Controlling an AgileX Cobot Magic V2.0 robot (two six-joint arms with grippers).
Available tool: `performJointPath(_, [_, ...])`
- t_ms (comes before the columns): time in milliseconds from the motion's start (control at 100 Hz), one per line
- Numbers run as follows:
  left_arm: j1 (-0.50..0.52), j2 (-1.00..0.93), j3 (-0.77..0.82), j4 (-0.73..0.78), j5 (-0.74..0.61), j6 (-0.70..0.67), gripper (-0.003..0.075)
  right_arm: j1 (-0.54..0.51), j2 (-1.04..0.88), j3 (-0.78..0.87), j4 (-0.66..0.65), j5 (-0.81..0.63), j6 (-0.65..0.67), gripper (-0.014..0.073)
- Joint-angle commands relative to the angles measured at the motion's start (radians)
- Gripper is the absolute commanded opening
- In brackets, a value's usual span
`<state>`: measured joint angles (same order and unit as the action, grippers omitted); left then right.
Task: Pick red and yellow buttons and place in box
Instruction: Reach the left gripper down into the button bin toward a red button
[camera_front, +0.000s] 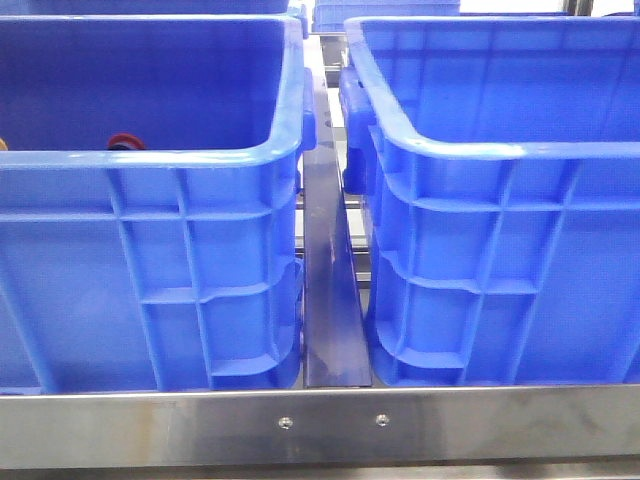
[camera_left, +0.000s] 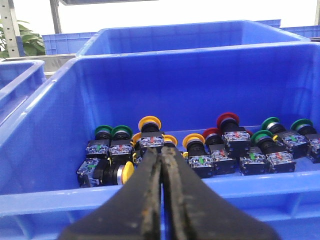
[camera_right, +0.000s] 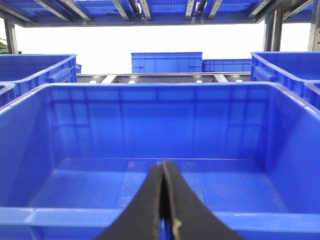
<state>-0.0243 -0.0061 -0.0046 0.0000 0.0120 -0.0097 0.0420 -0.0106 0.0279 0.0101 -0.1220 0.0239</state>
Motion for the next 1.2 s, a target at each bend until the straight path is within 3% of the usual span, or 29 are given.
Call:
performJointPath(0, [-0.003, -0.031, 0.048, -0.006, -0.074, -0.003, -0.0019, 0.002, -0.020, -0.020, -0.010, -0.076, -0.003, -0.0088])
performJointPath(340, [-0.003, -0.031, 0.039, -0.006, -0.078, -0.003, -0.0019, 0.002, -0.020, -0.020, -0.010, -0.076, -0.003, -0.0088])
performJointPath(480, [-0.003, -0.024, -0.043, -0.008, -0.042, -0.003, -0.0019, 0.002, -0.020, -0.020, -0.010, -0.076, -0.003, -0.0088])
performJointPath(710, [-0.003, 0.108, -0.337, -0.049, 0.189, -0.004, -0.0019, 0.002, -0.020, -0.020, -0.010, -0.076, -0.003, -0.0088])
performJointPath(1020, [-0.003, 0.504, -0.767, -0.051, 0.601, -0.004, -0.0019, 0.002, -0.020, -0.020, -0.010, -0.076, -0.003, -0.0088])
performJointPath(1190, [-0.003, 0.699, -0.912, -0.051, 0.714, -0.004, -0.0019, 0.002, -0.020, -0.020, -0.010, -0.076, -0.003, -0.0088])
